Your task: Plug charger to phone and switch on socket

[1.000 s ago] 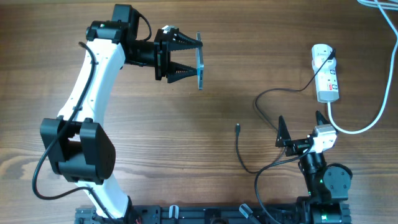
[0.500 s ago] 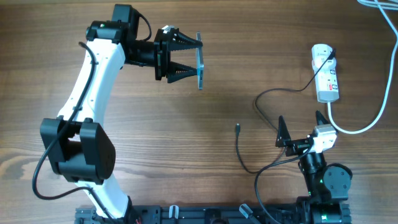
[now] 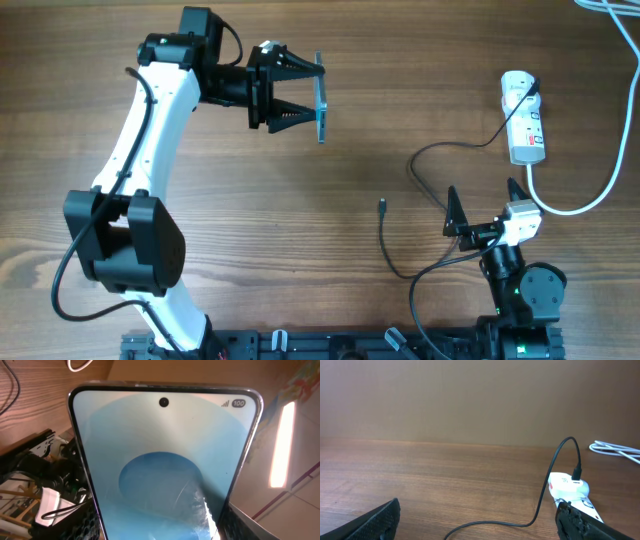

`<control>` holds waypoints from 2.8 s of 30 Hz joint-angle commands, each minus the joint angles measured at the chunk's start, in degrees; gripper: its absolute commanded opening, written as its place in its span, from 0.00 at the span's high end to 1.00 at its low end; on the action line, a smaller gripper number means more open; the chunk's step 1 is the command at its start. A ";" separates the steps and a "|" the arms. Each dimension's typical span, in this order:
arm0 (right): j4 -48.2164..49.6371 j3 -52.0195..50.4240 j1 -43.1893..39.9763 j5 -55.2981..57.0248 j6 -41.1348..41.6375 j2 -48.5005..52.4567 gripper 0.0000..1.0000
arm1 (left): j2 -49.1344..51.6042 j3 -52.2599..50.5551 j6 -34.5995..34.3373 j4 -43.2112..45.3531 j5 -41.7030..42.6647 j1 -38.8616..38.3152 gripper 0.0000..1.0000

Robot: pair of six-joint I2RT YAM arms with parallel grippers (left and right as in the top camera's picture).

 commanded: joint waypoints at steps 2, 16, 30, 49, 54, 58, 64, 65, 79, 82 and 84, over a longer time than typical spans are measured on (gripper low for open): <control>0.15 -0.07 -0.02 0.55 -0.52 -0.28 0.00 | -1.81 -0.07 -0.35 -0.04 3.21 1.14 0.34; 0.15 -0.07 -0.02 0.55 -0.52 -0.28 0.00 | -1.81 -0.07 -0.35 -0.07 3.21 1.11 0.34; 0.15 -0.07 -0.02 0.55 -0.52 -0.28 0.00 | -1.81 -0.09 -0.09 -1.09 3.21 1.11 0.34; 0.15 -0.07 -0.02 0.55 -0.52 -0.28 0.00 | -1.81 -0.09 0.35 -1.09 3.21 1.11 0.34; 0.15 -0.07 -0.02 0.55 -0.52 -0.28 0.00 | -1.81 -0.09 0.35 -1.09 3.21 1.11 0.34; 0.15 -0.07 -0.02 0.52 -0.52 -0.28 0.00 | -1.81 -0.07 0.35 -1.09 3.21 1.11 0.34; 0.15 -0.07 -0.02 0.52 -0.52 -0.28 0.00 | -1.81 -0.09 0.33 -1.09 3.21 1.11 0.34; 0.15 -0.07 -0.02 0.55 -0.52 -0.28 0.00 | -1.81 -0.09 0.33 -1.09 3.21 1.11 0.34; 0.15 -0.07 -0.02 0.55 -0.52 -0.28 0.00 | -1.81 -0.09 0.31 -1.11 3.21 1.11 0.34; 0.17 -0.07 -0.02 0.61 -0.55 -0.28 0.00 | -1.81 -0.07 0.31 -1.53 3.21 1.11 0.34; 0.55 -0.07 -0.02 -1.81 1.90 -0.31 0.00 | -1.81 -0.09 0.31 -1.53 3.21 1.11 0.34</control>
